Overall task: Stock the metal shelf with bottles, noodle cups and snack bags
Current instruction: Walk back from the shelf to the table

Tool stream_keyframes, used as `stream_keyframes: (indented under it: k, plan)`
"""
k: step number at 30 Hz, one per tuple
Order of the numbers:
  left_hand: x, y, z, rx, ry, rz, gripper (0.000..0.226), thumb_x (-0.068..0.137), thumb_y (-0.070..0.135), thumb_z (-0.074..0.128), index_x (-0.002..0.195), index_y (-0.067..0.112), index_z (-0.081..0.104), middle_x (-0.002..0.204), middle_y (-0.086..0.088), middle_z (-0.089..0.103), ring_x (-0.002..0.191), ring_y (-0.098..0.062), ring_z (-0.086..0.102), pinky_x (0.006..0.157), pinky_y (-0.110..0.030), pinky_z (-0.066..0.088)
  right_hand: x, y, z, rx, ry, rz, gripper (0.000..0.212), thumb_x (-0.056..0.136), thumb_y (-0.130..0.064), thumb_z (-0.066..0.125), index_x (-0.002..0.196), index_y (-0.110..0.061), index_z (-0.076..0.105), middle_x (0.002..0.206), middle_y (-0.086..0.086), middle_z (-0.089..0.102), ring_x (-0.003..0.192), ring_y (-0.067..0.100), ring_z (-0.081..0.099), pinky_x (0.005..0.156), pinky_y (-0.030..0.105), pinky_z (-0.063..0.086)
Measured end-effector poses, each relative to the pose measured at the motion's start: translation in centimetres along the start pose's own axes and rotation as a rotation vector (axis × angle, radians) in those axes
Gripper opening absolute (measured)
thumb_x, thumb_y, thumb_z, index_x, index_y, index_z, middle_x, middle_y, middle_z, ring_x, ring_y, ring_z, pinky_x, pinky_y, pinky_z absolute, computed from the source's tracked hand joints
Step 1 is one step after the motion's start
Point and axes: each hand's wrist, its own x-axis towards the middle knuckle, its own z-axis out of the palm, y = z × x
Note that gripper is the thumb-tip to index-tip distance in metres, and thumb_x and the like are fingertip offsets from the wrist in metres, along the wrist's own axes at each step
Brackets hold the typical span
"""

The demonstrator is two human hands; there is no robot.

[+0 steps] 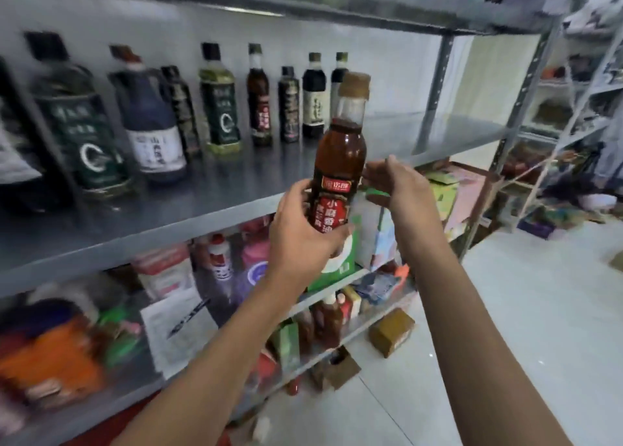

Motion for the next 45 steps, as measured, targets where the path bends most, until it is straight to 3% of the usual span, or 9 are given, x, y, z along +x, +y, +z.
stream_keyframes:
  k: [5,9,13,17,22,27,34,39,45]
  plan:
    - [6.7,-1.1,-5.7,0.066,0.227,0.007,0.078,0.051,0.038,0.09,0.114,0.043,0.043,0.113,0.014,0.064,0.102,-0.006,0.063,0.09,-0.039,0.054,3.8,1.5,9.0,0.02,-0.2,0.022,0.027,0.1,-0.029,0.047,0.093,-0.019,0.071,0.101,0.003,0.074,0.102,0.017,0.068,0.096,0.042,0.052]
    - [10.9,-1.8,-7.9,0.214,0.361,-0.039,0.079,0.053,0.038,0.091,0.118,0.034,0.045,0.113,0.011,0.065,0.099,-0.01,0.064,0.089,-0.031,0.052,7.7,2.2,14.0,0.027,-0.272,0.027,0.022,0.101,-0.024,0.05,0.094,-0.018,0.07,0.093,-0.002,0.071,0.096,0.015,0.065,0.082,0.024,0.052]
    - [13.7,-3.7,-8.8,0.372,0.439,-0.108,0.077,0.059,0.041,0.089,0.122,0.024,0.05,0.115,0.007,0.065,0.103,-0.013,0.062,0.083,-0.026,0.045,11.4,4.5,18.2,-0.054,-0.381,0.019,0.019,0.098,-0.021,0.053,0.086,-0.021,0.068,0.096,0.003,0.07,0.1,0.023,0.065,0.093,0.039,0.051]
    - [16.5,-5.6,-8.8,0.418,0.496,-0.193,0.076,0.063,0.034,0.09,0.124,0.019,0.047,0.117,0.002,0.063,0.104,-0.017,0.06,0.082,-0.027,0.042,14.3,6.2,20.4,-0.156,-0.474,-0.015,0.02,0.099,-0.015,0.051,0.091,-0.007,0.068,0.083,0.003,0.064,0.073,0.009,0.055,0.065,0.013,0.042]
    - [19.9,-7.3,-8.7,0.398,0.581,-0.271,0.066,0.067,0.025,0.089,0.115,0.017,0.044,0.113,-0.002,0.063,0.1,-0.019,0.061,0.082,-0.028,0.045,16.9,7.8,22.5,-0.234,-0.541,-0.003,0.021,0.094,-0.016,0.051,0.077,-0.017,0.064,0.08,0.006,0.067,0.079,0.023,0.062,0.074,0.032,0.047]
    - [22.1,-8.8,-7.6,0.437,0.636,-0.271,0.06,0.07,0.022,0.087,0.112,0.014,0.044,0.111,-0.005,0.065,0.1,-0.022,0.063,0.08,-0.027,0.044,17.1,9.2,22.7,-0.287,-0.586,-0.04,0.026,0.094,-0.014,0.052,0.07,-0.018,0.061,0.077,-0.001,0.063,0.077,0.017,0.058,0.07,0.026,0.039]
    - [22.5,-9.7,-7.2,0.6,0.642,-0.215,0.063,0.072,0.031,0.085,0.115,0.01,0.044,0.113,-0.01,0.065,0.103,-0.029,0.064,0.085,-0.038,0.051,16.8,9.9,23.1,-0.374,-0.643,-0.141,0.019,0.092,-0.017,0.054,0.084,-0.015,0.071,0.092,0.008,0.074,0.09,0.027,0.066,0.081,0.035,0.052]
    - [21.2,-9.6,-7.6,0.643,0.615,-0.215,0.056,0.076,0.033,0.082,0.119,0.013,0.053,0.11,-0.007,0.069,0.101,-0.027,0.066,0.085,-0.041,0.053,16.9,9.8,22.8,-0.454,-0.689,-0.201,0.017,0.093,-0.012,0.054,0.087,-0.012,0.07,0.095,0.01,0.072,0.09,0.026,0.066,0.074,0.026,0.046]
    - [14.5,-8.4,-7.0,0.933,0.344,-0.204,0.062,0.093,0.036,0.059,0.145,0.011,0.037,0.137,-0.013,0.056,0.12,-0.031,0.056,0.096,-0.041,0.047,15.5,9.3,20.5,-0.696,-0.603,-0.384,0.022,0.089,-0.008,0.048,0.099,-0.007,0.067,0.095,0.018,0.069,0.091,0.038,0.063,0.073,0.034,0.044]
